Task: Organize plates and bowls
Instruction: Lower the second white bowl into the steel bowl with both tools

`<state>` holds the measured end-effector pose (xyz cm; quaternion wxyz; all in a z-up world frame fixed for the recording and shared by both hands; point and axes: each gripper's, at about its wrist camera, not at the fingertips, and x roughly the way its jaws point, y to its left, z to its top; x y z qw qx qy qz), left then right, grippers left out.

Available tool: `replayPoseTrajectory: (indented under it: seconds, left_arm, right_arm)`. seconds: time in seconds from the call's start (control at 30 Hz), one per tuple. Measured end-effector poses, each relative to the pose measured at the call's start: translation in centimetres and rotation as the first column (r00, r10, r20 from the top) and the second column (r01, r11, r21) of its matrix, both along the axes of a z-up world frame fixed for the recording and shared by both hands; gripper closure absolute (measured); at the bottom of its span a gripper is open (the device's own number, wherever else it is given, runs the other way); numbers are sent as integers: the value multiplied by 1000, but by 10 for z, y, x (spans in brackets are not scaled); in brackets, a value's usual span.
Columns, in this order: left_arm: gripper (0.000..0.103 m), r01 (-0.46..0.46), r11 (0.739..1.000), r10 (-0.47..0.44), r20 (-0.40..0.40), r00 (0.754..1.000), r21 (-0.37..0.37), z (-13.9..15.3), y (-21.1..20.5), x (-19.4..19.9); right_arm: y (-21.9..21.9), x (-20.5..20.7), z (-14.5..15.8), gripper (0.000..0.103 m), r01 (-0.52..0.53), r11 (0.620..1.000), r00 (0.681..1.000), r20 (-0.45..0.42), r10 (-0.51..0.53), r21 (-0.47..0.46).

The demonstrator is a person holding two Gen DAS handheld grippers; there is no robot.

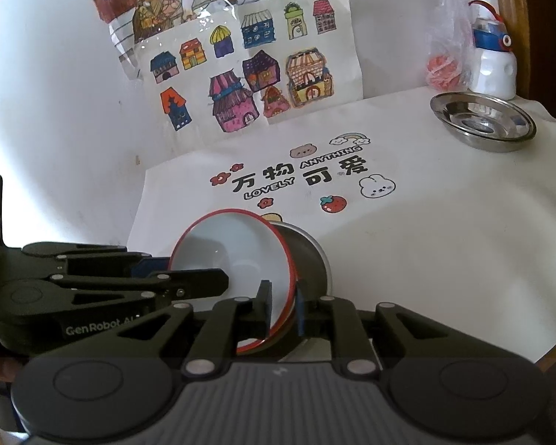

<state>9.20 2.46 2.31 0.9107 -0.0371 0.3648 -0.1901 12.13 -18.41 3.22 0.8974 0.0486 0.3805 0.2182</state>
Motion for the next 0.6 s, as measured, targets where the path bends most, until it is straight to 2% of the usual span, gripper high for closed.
replayPoseTrajectory:
  seconds: [0.27, 0.6]
  left_arm:
    - [83, 28, 999, -28, -7, 1000, 36, 1, -3, 2]
    - [83, 55, 998, -55, -15, 998, 34, 1, 0, 4]
  right_arm:
    - [0, 2, 1, 86, -18, 1000, 1000, -12, 17, -16]
    - [0, 4, 0, 86, -28, 999, 999, -18, 27, -17]
